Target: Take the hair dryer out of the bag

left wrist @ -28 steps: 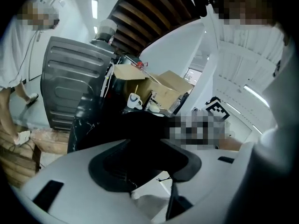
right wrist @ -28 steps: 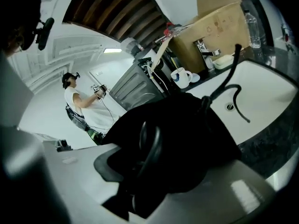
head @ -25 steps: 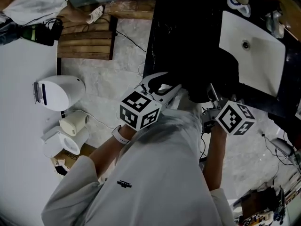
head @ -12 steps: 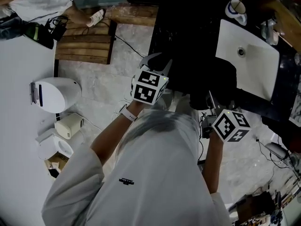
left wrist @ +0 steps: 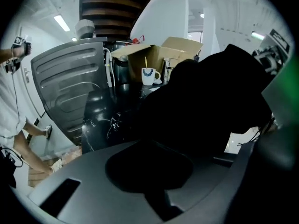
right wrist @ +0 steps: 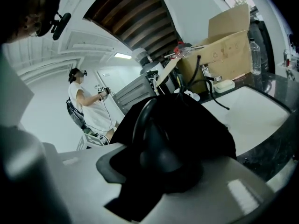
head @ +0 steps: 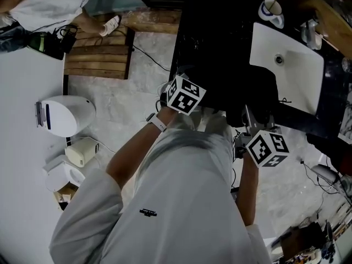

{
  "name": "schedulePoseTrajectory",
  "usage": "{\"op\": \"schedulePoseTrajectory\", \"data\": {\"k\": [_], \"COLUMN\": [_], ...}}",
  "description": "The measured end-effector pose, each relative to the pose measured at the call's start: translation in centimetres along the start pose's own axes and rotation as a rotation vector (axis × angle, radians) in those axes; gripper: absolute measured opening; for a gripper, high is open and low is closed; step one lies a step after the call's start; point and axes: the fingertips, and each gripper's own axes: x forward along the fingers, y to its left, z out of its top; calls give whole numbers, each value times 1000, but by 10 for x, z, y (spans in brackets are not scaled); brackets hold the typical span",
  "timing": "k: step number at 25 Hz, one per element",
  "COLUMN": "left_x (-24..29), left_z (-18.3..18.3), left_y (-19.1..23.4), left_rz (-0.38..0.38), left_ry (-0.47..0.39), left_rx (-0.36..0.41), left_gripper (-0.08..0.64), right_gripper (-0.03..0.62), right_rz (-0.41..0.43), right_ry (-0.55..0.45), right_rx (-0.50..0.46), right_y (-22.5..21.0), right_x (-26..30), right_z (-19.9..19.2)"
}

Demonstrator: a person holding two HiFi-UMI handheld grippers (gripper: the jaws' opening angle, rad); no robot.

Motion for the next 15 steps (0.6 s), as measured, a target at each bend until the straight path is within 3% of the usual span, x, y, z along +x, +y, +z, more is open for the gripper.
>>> {"op": "schedulePoseTrajectory", "data": {"k": [4, 15], "left_x": [5, 5], "left_z": [-5, -5], "left_y": [-5, -6], "left_rz": [-2, 0], "left_ry": [9, 15], "left_rx": [75, 67], "left_gripper": [8, 8], "right_gripper": [163, 172], "right_rz": [4, 60], "right_ry": [2, 27], "right_rx": [15, 52], "right_y": [-5, -7], "right_x": [2, 4], "right_z": [-4, -9]}}
